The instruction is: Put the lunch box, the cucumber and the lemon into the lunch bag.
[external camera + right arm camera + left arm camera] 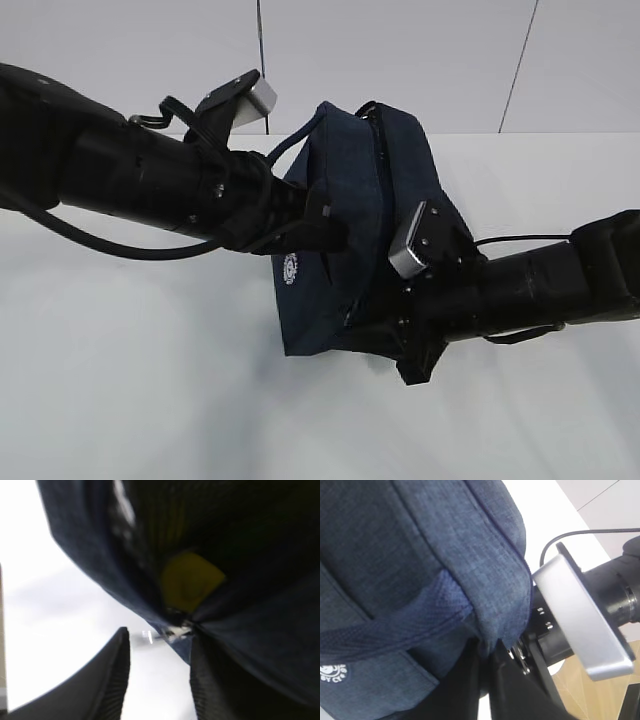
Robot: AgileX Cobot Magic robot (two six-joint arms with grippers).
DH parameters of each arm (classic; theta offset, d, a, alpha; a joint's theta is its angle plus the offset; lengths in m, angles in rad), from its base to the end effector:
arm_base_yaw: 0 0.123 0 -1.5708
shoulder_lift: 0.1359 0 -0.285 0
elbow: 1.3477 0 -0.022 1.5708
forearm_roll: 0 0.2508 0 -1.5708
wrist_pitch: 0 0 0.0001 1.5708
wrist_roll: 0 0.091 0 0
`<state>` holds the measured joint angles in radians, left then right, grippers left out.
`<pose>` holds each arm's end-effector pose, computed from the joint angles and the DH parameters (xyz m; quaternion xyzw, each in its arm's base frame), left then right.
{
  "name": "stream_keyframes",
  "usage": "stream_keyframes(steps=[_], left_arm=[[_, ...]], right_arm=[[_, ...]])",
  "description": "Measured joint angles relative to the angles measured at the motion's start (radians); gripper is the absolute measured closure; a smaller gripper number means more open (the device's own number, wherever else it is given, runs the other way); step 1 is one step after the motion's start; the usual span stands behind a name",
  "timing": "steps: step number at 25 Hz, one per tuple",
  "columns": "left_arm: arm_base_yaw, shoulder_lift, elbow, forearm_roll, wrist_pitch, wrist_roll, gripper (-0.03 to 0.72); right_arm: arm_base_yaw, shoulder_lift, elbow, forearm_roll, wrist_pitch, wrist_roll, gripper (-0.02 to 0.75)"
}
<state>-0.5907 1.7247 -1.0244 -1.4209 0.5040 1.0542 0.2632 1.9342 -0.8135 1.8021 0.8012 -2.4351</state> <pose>0.2752 -0.2370 0.2186 0.2109 0.8585 -0.3845 0.2659 0.3011 0.1471 0.1223 -0.4652 0.7351 0.2989 0.3923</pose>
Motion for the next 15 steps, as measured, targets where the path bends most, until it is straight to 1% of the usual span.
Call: stream_keyframes(steps=[3, 5, 15], left_arm=[[0.000, 0.000, 0.000, 0.000, 0.000, 0.000, 0.694], [0.000, 0.000, 0.000, 0.000, 0.000, 0.000, 0.694], [0.000, 0.000, 0.000, 0.000, 0.010, 0.000, 0.694]], right_arm=[[0.000, 0.000, 0.000, 0.000, 0.015, 0.031, 0.388], [0.000, 0.000, 0.000, 0.000, 0.020, 0.058, 0.378], [0.000, 0.010, 0.000, 0.000, 0.003, 0.094, 0.375]])
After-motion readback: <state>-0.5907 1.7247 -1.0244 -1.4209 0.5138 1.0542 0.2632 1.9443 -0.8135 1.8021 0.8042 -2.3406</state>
